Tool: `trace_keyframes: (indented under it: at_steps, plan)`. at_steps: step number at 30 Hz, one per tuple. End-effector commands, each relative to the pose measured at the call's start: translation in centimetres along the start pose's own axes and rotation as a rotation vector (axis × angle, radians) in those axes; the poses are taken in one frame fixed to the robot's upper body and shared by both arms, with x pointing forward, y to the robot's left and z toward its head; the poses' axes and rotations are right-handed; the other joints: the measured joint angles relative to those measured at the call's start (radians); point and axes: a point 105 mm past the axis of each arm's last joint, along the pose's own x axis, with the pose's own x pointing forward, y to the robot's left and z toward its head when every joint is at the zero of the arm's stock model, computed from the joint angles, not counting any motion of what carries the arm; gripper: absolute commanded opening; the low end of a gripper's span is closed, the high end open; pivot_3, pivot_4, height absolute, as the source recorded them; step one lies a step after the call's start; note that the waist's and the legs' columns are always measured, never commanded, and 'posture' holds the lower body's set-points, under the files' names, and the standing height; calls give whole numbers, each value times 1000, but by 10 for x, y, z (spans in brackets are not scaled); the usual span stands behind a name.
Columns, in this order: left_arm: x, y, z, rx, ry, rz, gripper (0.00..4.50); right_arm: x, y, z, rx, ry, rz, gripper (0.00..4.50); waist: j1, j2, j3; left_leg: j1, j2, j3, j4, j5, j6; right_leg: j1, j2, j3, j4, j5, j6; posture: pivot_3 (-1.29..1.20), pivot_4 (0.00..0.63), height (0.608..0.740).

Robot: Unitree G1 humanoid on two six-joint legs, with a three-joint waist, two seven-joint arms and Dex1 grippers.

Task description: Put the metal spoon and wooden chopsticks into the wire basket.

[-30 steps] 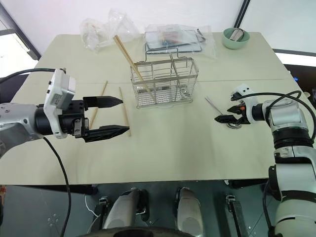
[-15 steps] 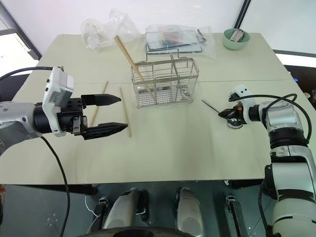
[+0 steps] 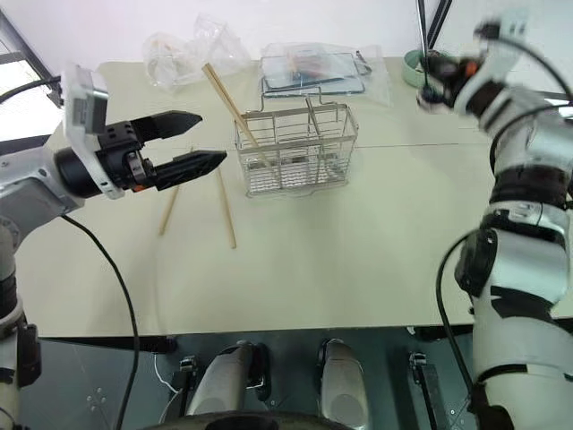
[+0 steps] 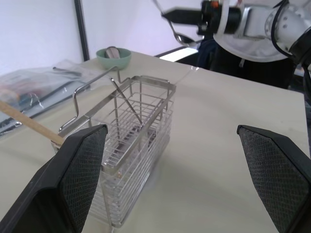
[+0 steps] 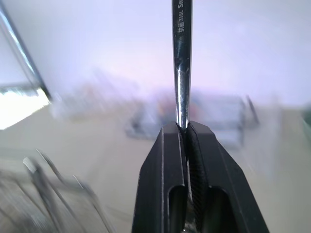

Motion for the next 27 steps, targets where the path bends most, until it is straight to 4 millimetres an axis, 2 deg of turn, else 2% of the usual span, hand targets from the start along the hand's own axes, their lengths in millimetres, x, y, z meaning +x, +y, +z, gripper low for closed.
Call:
trace_keyframes:
  at_steps: [1, 4, 6, 10, 14, 17, 23, 24, 27]
  plan:
    - [4, -1, 12, 46, -43, 1, 4500, 19, 43, 10, 71, -71, 126, 34, 0, 0, 0, 0, 0, 0, 0, 0, 0, 0, 0, 0, 0, 0, 0, 0, 150, 707]
    - [6, -2, 14, 52, -47, -4, 4500, 28, 70, -6, 74, -47, 198, 34, 5, 0, 0, -1, 0, 0, 0, 0, 0, -1, 0, 0, 0, 0, 0, 0, 150, 707]
    - [6, -2, 15, 55, -50, -3, 4500, 32, 80, -18, 84, -33, 213, 34, 8, 0, 0, -1, 0, 0, 0, 0, 0, -1, 0, 0, 0, 0, 0, 0, 150, 707]
    - [4, -2, 16, 58, -52, 5, 4500, 37, 86, -41, 87, -9, 206, 34, 6, 0, 0, -2, -1, 0, 1, 0, 0, 0, -2, 0, 0, 0, 0, 0, 150, 707]
    - [1, -3, 17, 59, -53, 12, 4500, 38, 81, -58, 95, 16, 181, 34, 1, 0, 0, -1, -1, 0, 0, 0, 0, -1, -2, 0, 1, 0, 0, 0, 150, 707]
    - [0, -2, 18, 57, -55, 24, 4500, 37, 75, -68, 104, 32, 151, 1057, 0, 0, 0, -1, -1, 0, 0, 0, 0, -1, -2, 0, 1, 0, 0, 0, 150, 707]
    - [-2, -2, 19, 59, -52, 35, 4500, 34, 66, -65, 84, 11, 120, 4203, 1, 0, 0, -1, -1, 0, 0, 0, 0, -1, -2, 0, 1, 0, 0, 0, 150, 707]
    - [-2, 0, 19, 59, -52, 41, 4500, 32, 62, -62, 80, 8, 113, 4445, 1, 0, 0, -1, -1, 0, 0, 0, 0, -1, -2, 0, 1, 0, 0, 0, 150, 707]
    - [-5, 5, 20, 58, -52, 74, 4500, 25, 53, -50, 41, 2, 112, 4445, 3, 0, 0, -1, -1, 0, 0, 0, 0, -1, -2, 0, 1, 0, 0, 0, 150, 707]
